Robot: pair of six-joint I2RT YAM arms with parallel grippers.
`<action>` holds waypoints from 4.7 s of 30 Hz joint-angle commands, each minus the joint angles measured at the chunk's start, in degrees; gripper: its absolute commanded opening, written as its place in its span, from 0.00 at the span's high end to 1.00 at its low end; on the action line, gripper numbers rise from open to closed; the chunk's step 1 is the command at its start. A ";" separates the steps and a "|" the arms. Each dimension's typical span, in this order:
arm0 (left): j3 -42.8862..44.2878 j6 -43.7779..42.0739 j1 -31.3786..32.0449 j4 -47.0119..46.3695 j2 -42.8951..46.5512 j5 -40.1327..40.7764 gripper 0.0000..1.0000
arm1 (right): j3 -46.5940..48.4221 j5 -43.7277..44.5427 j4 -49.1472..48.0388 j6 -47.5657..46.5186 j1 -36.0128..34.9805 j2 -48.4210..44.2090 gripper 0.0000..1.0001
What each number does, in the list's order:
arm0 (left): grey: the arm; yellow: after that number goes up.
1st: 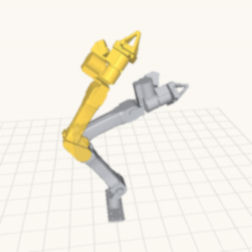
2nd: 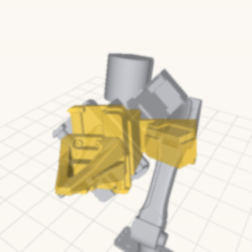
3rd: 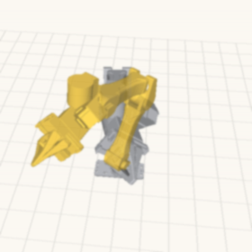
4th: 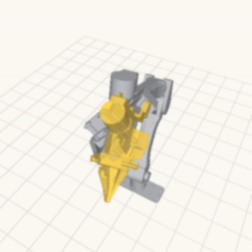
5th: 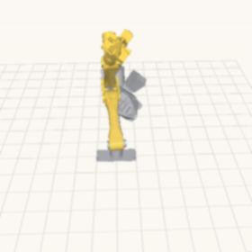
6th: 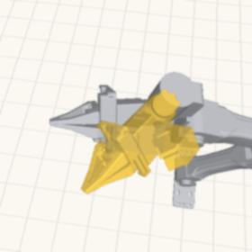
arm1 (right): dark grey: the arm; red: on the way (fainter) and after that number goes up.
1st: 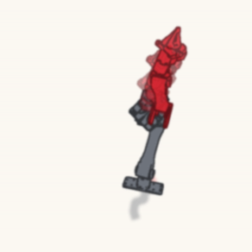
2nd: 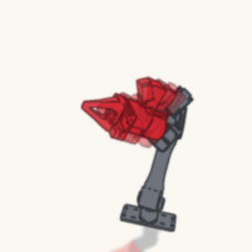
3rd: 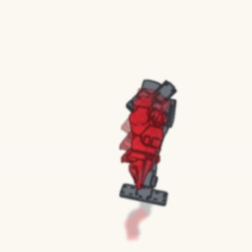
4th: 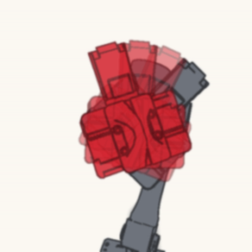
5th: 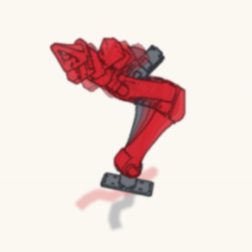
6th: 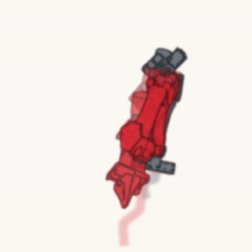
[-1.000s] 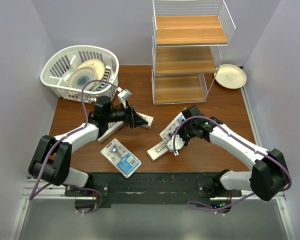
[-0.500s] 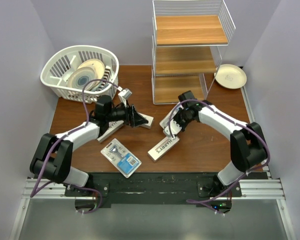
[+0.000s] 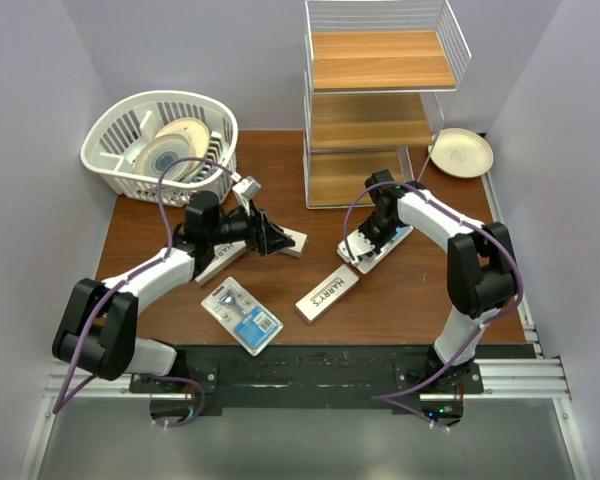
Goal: Place and organize the shaving razors onto the shelf
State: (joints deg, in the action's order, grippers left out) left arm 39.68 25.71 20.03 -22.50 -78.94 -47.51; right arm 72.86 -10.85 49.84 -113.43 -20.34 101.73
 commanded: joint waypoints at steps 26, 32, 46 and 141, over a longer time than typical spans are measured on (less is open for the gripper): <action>13.23 6.72 10.82 -0.62 -21.44 15.34 0.35 | -21.36 2.05 -32.00 125.19 -1.37 -26.95 0.48; 9.55 1.71 10.73 3.42 -14.51 16.57 0.35 | -15.47 14.27 -28.76 138.64 -1.90 -18.60 0.44; 7.60 -3.66 8.80 5.89 -8.95 16.57 0.34 | -13.79 25.96 -27.87 152.01 -1.55 -7.25 0.50; 1.27 -2.86 4.40 0.44 -5.97 16.22 0.29 | -10.73 10.49 -39.91 65.53 5.92 0.12 1.00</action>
State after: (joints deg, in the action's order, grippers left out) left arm 41.32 23.42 24.99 -19.25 -86.61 -31.24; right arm 58.30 -3.55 12.73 -43.92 -14.28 100.53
